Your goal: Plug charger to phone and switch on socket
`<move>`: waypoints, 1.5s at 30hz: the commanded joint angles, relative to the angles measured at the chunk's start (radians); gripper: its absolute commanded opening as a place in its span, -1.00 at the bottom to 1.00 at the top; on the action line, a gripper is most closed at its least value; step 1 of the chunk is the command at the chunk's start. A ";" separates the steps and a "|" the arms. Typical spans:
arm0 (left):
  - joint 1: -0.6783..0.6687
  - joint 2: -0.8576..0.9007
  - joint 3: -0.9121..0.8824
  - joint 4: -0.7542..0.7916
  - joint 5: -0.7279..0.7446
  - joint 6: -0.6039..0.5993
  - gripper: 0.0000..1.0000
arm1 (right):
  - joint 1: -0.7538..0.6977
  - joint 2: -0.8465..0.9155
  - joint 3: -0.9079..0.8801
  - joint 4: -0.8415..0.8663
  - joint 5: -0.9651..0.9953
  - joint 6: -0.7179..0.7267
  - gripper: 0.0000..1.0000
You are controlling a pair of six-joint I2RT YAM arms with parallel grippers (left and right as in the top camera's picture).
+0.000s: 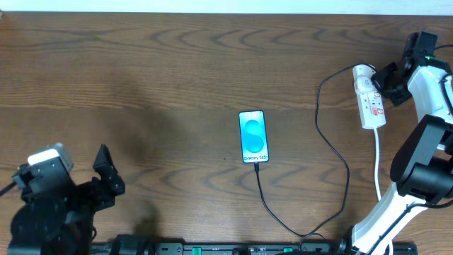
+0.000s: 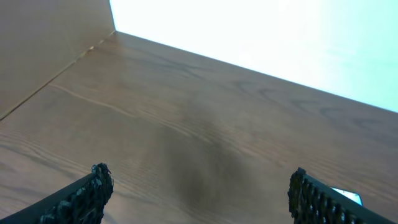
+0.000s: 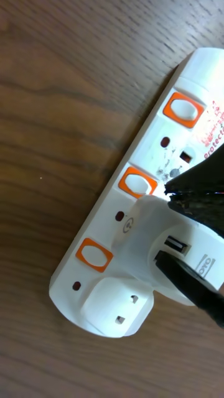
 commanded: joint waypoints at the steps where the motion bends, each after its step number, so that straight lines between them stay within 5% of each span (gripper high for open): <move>1: 0.001 -0.077 0.000 -0.002 -0.011 0.009 0.83 | -0.005 0.002 0.026 0.001 -0.003 0.015 -0.98; 17: 0.001 -0.272 0.000 -0.034 -0.011 0.009 0.83 | -0.005 0.002 0.024 -0.011 0.005 -0.031 -0.98; 27: 0.001 -0.304 -0.002 -0.369 -0.011 0.005 0.83 | -0.005 0.002 0.023 -0.026 0.034 -0.051 -0.97; 35: 0.001 -0.307 -0.003 -0.360 -0.011 0.005 0.83 | -0.005 0.002 0.017 -0.026 0.037 -0.076 -0.82; 38: 0.001 -0.310 -0.003 -0.360 -0.011 0.005 0.84 | -0.003 0.002 0.017 -0.027 0.037 -0.103 -0.97; 45: 0.001 -0.382 -0.003 -0.360 -0.011 0.005 0.84 | 0.005 0.002 0.017 -0.038 0.036 -0.111 -0.98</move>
